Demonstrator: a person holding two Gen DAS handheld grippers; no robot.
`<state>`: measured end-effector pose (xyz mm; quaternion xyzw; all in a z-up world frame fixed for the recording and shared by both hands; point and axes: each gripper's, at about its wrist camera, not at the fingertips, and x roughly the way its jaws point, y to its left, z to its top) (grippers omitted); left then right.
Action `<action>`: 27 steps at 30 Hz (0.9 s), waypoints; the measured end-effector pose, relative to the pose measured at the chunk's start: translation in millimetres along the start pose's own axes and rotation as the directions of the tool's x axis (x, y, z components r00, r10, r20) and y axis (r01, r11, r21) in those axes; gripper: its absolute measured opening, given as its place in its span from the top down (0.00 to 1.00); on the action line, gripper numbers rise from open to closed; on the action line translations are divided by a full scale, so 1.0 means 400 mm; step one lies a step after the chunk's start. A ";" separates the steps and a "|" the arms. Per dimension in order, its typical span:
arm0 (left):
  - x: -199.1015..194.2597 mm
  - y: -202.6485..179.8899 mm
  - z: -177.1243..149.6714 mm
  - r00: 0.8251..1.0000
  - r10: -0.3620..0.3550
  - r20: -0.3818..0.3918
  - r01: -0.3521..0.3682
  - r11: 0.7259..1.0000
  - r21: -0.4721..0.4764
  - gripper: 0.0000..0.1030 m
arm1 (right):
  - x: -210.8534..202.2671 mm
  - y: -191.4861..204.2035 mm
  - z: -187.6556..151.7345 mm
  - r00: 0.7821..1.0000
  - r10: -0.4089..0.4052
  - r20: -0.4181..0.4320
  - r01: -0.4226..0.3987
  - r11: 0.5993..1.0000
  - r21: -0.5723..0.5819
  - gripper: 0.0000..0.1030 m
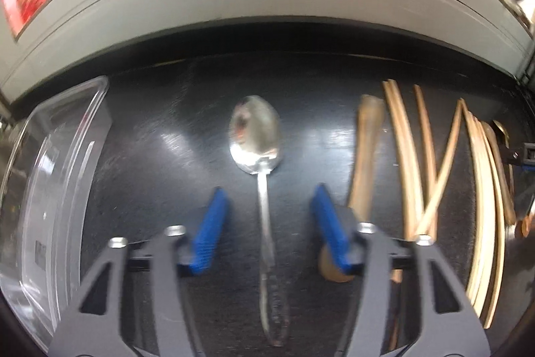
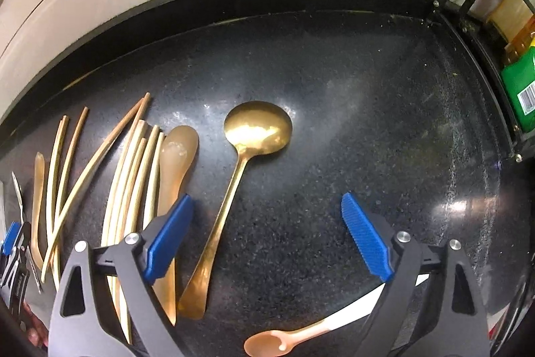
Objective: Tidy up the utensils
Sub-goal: 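Grasp the silver spoon with the left tool while the right tool grasps the gold spoon, then carry the silver spoon and gold spoon over the clear tray with both tools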
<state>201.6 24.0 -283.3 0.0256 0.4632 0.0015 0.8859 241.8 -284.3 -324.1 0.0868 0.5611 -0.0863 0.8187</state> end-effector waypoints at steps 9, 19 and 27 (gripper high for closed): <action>0.009 0.007 0.013 0.999 0.024 -0.029 -0.025 1.000 -0.012 0.94 | -0.030 0.003 0.010 1.000 0.015 0.005 -0.015 1.000 -0.025 0.87; -0.003 0.033 0.043 0.998 0.024 -0.049 -0.025 0.999 -0.031 0.95 | -0.061 0.002 -0.002 0.999 0.044 0.021 -0.043 0.998 -0.050 0.95; -0.121 0.047 0.108 1.000 0.014 -0.012 -0.015 0.999 -0.041 0.95 | -0.216 0.010 -0.030 0.990 0.083 0.111 -0.075 0.995 -0.070 0.95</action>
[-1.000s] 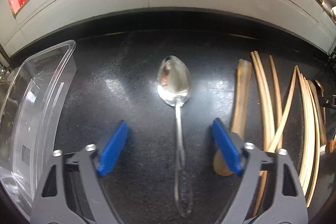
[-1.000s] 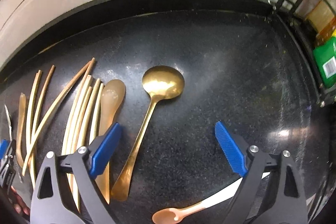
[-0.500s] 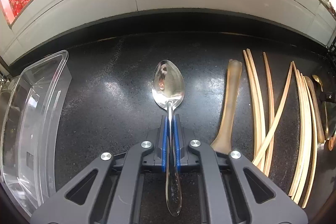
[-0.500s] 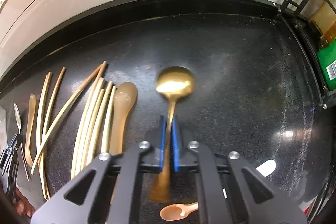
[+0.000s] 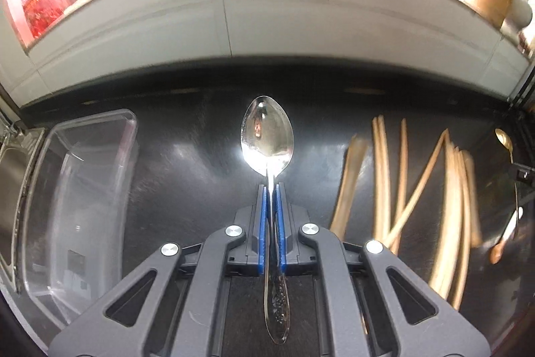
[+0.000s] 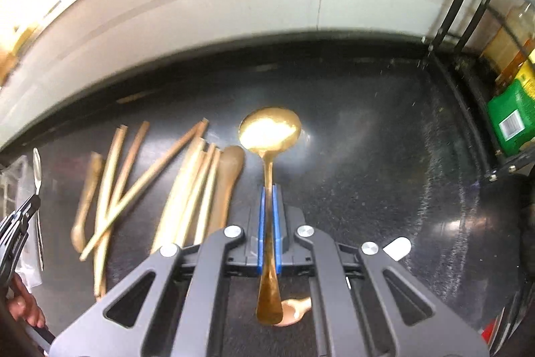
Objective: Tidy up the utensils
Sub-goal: 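Carry the silver spoon and gold spoon over the clear tray with both tools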
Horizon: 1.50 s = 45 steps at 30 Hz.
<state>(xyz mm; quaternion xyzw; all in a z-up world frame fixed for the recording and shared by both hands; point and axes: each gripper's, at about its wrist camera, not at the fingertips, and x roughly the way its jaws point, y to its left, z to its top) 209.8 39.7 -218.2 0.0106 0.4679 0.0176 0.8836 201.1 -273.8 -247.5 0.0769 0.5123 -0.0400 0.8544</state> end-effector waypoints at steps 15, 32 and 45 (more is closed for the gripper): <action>-0.383 -0.043 -0.029 0.995 -0.031 0.098 0.027 0.999 0.034 0.95 | -0.441 0.105 -0.128 0.979 0.095 0.179 -0.078 0.992 -0.101 0.95; -0.492 -0.061 -0.157 0.996 -0.045 0.075 0.043 0.999 0.033 0.95 | -0.551 0.137 -0.260 0.978 0.105 0.181 -0.077 0.985 -0.156 0.95; -0.519 0.170 -0.151 0.993 0.094 0.077 -0.085 0.991 -0.106 0.95 | -0.526 0.423 -0.213 0.955 0.265 0.132 -0.209 0.919 -0.334 0.95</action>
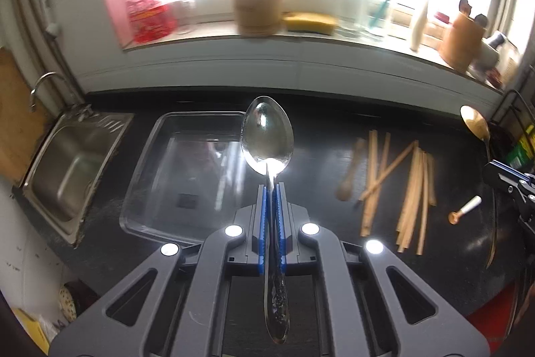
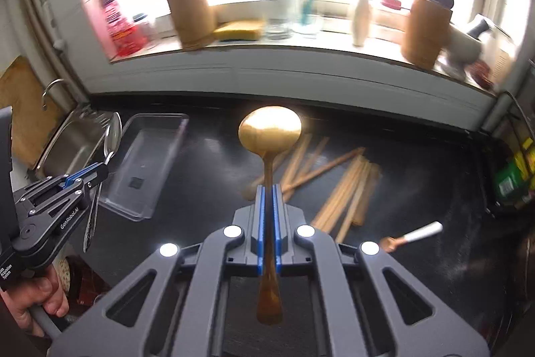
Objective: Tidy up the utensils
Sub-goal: 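Carry the silver spoon and gold spoon over the clear tray with both tools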
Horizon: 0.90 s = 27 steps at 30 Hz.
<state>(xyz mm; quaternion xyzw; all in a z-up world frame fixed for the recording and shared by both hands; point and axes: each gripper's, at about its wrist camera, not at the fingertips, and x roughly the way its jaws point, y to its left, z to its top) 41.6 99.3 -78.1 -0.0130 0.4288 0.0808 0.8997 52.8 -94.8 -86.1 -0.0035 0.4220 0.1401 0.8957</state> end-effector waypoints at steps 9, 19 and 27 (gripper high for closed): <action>0.015 0.226 -0.007 0.992 0.122 -0.031 -0.125 0.984 -0.124 0.95 | 0.111 0.262 0.090 0.989 0.148 -0.032 -0.151 0.979 -0.138 0.95; 0.093 0.357 0.007 0.985 0.156 -0.070 -0.166 0.971 -0.174 0.95 | 0.217 0.436 0.160 0.974 0.216 -0.071 -0.226 0.954 -0.197 0.95; 0.255 0.412 0.014 0.992 0.072 -0.102 -0.092 0.973 -0.212 0.95 | 0.417 0.523 0.217 0.944 0.277 -0.179 -0.309 0.934 -0.181 0.95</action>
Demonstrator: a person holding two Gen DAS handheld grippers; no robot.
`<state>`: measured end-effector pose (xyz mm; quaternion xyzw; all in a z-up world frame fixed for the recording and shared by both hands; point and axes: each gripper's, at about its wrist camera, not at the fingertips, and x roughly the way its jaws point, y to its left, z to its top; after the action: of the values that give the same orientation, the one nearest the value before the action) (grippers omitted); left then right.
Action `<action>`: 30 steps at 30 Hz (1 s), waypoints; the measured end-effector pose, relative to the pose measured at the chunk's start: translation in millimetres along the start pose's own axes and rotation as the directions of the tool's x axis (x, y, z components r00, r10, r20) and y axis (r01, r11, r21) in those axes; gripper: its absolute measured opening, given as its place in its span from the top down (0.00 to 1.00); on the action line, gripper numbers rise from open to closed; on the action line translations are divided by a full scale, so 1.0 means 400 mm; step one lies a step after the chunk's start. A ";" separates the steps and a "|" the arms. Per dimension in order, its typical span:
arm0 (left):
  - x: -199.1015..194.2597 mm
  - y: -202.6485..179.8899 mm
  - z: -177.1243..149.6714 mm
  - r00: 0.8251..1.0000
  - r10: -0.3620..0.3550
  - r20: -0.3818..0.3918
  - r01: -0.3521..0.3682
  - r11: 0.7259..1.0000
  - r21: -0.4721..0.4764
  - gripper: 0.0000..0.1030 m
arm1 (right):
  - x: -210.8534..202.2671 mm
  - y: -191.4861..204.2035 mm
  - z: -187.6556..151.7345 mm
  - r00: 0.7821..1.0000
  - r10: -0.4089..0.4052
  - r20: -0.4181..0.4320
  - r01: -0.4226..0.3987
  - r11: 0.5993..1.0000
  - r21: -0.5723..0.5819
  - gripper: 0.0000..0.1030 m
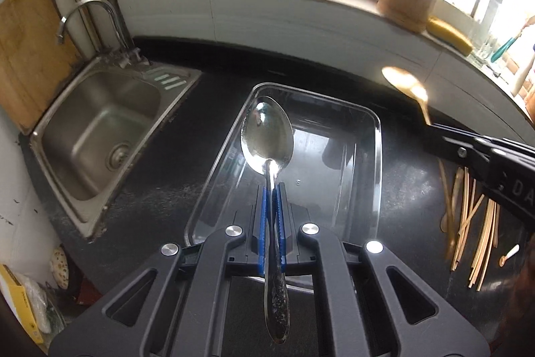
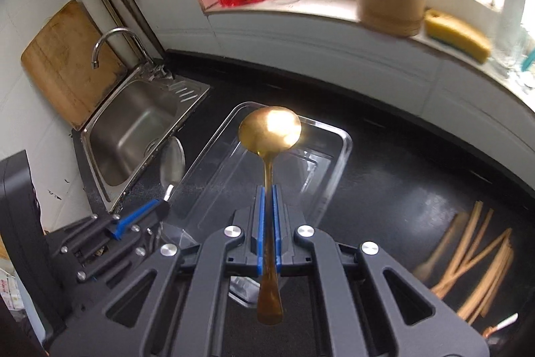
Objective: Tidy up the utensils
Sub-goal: 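Carry the silver spoon and gold spoon over the clear tray with both tools, then open both tools to drop the spoons into the clear tray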
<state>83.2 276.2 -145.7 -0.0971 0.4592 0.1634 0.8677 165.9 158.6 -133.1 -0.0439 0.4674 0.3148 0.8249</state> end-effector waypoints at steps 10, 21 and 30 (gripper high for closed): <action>0.183 0.035 0.000 0.997 0.005 -0.071 -0.006 1.000 -0.024 0.95 | 0.236 -0.002 0.063 0.992 0.045 -0.115 -0.049 0.998 -0.039 0.95; 0.225 0.021 0.005 0.996 -0.008 -0.090 0.009 1.000 0.009 0.95 | 0.290 -0.003 0.073 0.986 0.071 -0.151 -0.076 0.997 -0.021 0.95; 0.153 0.026 0.001 1.000 -0.004 -0.007 0.004 1.000 0.025 0.05 | 0.191 -0.068 0.108 0.995 0.086 -0.045 -0.084 0.996 0.035 0.10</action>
<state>111.9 297.9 -196.4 -0.0878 0.4639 0.1556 0.8677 241.3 189.1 -176.0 -0.0175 0.4931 0.3406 0.8003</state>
